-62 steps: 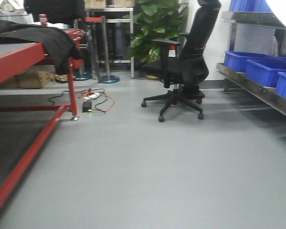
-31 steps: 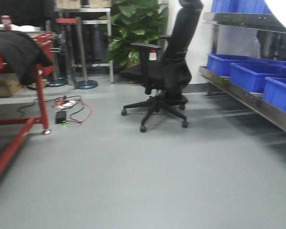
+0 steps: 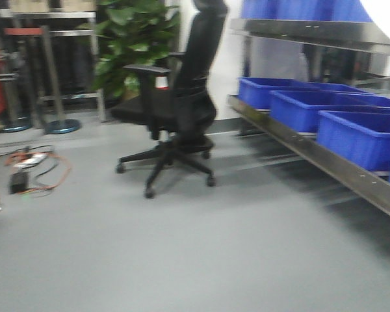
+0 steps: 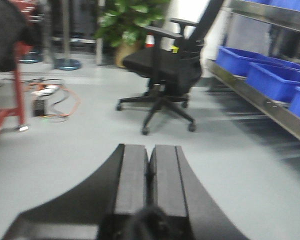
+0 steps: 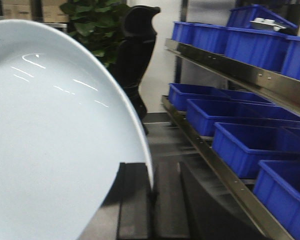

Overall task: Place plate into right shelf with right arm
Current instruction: 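Carry the plate in the right gripper while driving to the blue-bin shelf, then lower the plate with the right gripper into a blue bin on the shelf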

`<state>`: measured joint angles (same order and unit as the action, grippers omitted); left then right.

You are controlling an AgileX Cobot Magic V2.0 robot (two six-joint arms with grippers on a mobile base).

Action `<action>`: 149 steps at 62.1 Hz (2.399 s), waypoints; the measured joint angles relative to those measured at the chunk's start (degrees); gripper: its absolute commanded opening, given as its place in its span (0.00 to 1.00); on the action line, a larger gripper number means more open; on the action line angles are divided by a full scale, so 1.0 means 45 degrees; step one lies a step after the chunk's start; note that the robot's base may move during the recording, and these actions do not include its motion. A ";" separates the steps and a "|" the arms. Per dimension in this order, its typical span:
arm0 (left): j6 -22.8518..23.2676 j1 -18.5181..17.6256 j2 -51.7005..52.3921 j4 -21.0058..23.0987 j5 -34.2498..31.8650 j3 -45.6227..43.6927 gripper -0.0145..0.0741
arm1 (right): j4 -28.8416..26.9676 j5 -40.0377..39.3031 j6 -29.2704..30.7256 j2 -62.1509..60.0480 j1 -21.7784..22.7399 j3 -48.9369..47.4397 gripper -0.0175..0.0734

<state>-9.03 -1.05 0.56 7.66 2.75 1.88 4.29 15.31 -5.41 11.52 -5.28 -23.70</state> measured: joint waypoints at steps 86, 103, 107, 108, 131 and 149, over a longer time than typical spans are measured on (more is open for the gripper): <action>0.0000 0.0000 0.0000 0.0000 0.0000 0.0000 0.02 | 0.0000 0.0000 0.0000 0.0000 0.0000 0.0000 0.25; 0.0000 0.0000 0.0000 0.0000 0.0000 0.0000 0.02 | 0.0000 0.0000 0.0000 0.0000 0.0000 0.0000 0.25; 0.0000 0.0000 0.0000 0.0000 0.0000 0.0000 0.02 | 0.0000 0.0000 0.0000 0.0000 0.0000 0.0000 0.25; 0.0000 0.0000 0.0000 0.0000 0.0000 0.0000 0.02 | 0.0000 0.0000 0.0000 0.0000 0.0000 0.0000 0.25; 0.0000 0.0000 0.0000 0.0000 0.0000 0.0000 0.02 | 0.0000 0.0000 0.0000 0.0000 0.0000 0.0000 0.25; 0.0000 0.0000 0.0000 0.0000 0.0000 0.0000 0.02 | 0.0000 0.0000 0.0000 0.0000 0.0000 0.0000 0.25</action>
<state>-9.03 -1.05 0.56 7.66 2.75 1.88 4.29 15.31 -5.41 11.52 -5.28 -23.70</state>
